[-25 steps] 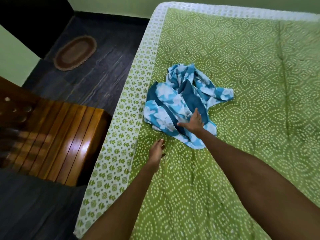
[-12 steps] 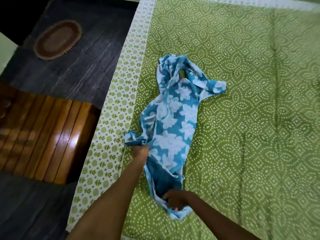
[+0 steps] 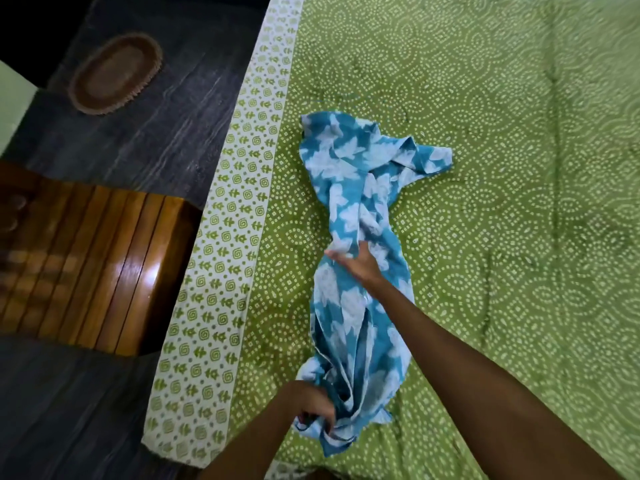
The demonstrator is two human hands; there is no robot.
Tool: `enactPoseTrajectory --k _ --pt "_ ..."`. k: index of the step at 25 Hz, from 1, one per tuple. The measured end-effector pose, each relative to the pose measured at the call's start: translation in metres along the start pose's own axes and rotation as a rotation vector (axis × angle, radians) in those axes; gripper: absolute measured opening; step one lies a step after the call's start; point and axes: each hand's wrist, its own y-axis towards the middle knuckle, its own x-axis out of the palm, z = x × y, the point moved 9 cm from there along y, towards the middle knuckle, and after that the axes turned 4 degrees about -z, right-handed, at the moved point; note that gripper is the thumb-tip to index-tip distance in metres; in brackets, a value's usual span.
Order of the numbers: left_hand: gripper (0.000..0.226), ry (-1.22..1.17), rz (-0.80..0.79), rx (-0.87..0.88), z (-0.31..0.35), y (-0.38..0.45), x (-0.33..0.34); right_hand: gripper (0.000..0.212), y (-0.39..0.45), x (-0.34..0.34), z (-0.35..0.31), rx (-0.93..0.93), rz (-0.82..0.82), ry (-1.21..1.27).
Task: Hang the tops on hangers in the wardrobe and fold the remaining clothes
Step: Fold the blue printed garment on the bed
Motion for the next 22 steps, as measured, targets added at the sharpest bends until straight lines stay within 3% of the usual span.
enactPoseTrajectory --k 1,3,5,7,9,12,14,16,18,20,22 --pt "0.028 -0.037 -0.015 0.006 0.006 -0.007 -0.003 0.045 -0.001 0.009 0.012 0.041 0.009 -0.051" --pt "0.022 -0.187 0.171 0.068 0.012 -0.026 -0.041 0.030 -0.005 0.011 0.051 0.193 0.059 0.160" --pt "0.016 -0.381 0.564 0.151 0.004 -0.054 -0.106 0.022 -0.024 -0.001 0.081 0.292 0.067 0.682" --pt "0.016 -0.525 1.009 0.214 -0.002 -0.098 -0.163 0.028 -0.044 -0.025 0.102 0.276 0.047 1.103" --pt "0.016 -0.625 1.211 0.245 0.000 -0.115 -0.200 0.049 -0.068 -0.056 0.121 0.217 0.016 1.269" --pt "0.035 -0.733 1.070 0.402 0.037 -0.081 -0.241 0.063 -0.099 -0.073 0.141 0.278 -0.155 1.126" --pt "0.033 -0.740 1.000 0.455 0.062 -0.060 -0.251 0.044 -0.106 -0.075 0.149 0.345 -0.195 0.991" --pt "0.035 -0.796 0.930 0.443 0.073 -0.038 -0.245 0.041 -0.101 -0.081 0.146 0.334 -0.152 0.967" --pt "0.025 -0.926 0.714 0.461 0.085 -0.014 -0.218 0.062 -0.090 -0.091 0.138 0.254 -0.062 1.028" --pt "0.024 -1.055 0.589 0.489 0.092 -0.012 -0.184 0.052 -0.091 -0.088 0.129 0.229 -0.023 1.027" --pt "0.035 -1.152 0.556 0.570 0.092 -0.021 -0.157 0.039 -0.103 -0.078 0.112 0.166 -0.082 0.827"
